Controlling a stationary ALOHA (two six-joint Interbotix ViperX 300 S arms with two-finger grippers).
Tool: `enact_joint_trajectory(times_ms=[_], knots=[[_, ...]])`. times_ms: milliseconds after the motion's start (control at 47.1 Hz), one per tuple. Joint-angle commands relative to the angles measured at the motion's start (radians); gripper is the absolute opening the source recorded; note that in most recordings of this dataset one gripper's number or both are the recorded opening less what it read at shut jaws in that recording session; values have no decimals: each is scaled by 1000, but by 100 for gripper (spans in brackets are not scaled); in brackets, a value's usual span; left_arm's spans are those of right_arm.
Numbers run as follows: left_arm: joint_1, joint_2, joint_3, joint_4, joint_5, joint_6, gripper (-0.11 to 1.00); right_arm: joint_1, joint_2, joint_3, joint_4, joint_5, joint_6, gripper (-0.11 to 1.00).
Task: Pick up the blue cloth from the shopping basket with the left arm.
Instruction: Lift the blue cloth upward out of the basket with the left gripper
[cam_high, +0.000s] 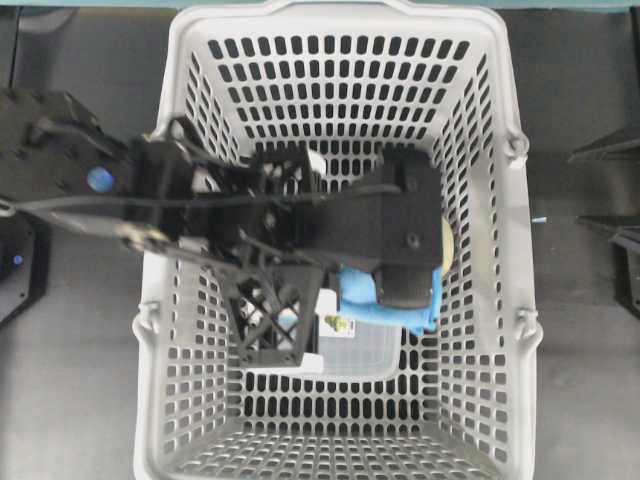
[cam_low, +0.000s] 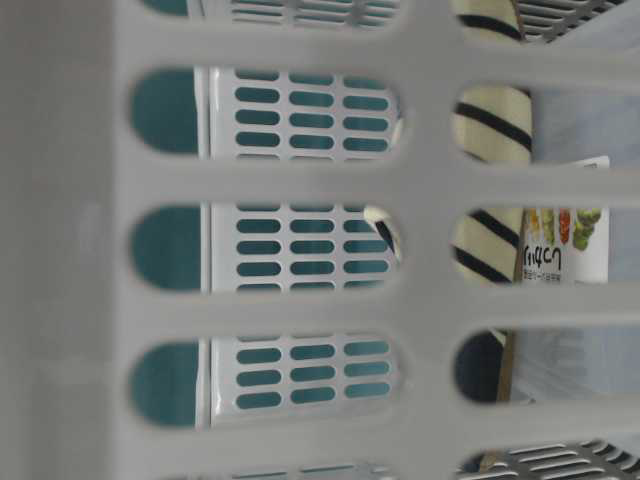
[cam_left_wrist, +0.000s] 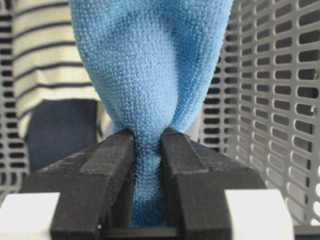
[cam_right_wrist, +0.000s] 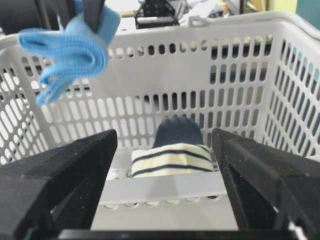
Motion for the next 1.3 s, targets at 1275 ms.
enact_joint_trajectory(times_ms=[1275], knots=[[-18,-308,399,5,-351,18,13,-12,-80,-41,3,92,3,74]])
